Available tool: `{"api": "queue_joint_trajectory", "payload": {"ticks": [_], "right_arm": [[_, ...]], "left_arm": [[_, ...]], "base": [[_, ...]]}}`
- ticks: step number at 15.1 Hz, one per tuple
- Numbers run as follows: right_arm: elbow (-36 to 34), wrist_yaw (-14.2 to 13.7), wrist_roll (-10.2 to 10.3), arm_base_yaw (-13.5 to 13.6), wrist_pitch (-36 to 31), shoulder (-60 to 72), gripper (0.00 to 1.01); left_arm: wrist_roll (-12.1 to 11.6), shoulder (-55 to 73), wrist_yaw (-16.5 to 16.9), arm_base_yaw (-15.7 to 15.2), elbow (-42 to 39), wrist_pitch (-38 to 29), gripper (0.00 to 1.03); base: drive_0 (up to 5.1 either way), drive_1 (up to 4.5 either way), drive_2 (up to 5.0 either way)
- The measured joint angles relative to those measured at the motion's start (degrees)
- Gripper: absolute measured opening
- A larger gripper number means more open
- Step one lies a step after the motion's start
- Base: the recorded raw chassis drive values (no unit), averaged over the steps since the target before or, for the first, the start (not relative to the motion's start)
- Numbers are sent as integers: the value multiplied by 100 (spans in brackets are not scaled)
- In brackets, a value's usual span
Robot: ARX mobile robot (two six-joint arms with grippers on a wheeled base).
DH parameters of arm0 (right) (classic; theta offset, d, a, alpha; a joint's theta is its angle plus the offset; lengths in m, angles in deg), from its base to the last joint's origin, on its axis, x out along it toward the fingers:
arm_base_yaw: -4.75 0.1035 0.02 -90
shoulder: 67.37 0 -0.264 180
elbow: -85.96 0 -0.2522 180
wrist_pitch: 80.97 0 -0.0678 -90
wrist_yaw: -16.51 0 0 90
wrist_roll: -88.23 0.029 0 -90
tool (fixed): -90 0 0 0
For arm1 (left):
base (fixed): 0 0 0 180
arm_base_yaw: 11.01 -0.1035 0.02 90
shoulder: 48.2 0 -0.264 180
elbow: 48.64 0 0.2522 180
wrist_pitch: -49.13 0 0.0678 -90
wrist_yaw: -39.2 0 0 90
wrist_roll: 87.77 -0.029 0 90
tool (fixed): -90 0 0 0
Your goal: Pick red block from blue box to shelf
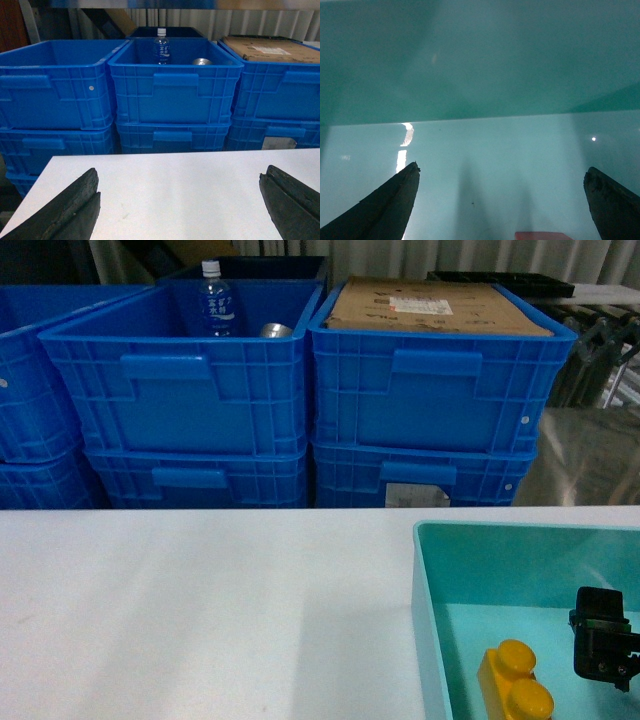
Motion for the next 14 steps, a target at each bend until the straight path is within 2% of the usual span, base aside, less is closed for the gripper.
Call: {"api": "queue_joint_trajectory", "payload": {"ticks": [6, 9, 14], "right_arm": [[-350, 118, -81, -455, -321, 0, 98], [-367, 188, -101, -387, -348, 22, 98], [-166, -9, -133, -291, -527, 568, 98]], "left_arm": [[0, 0, 0, -2, 0, 0, 98], [-2, 0, 0, 0, 0, 0, 98], [0, 0, 0, 0, 0, 0, 98]], "base": [[0, 0, 0], [0, 0, 0], [0, 0, 0]]}}
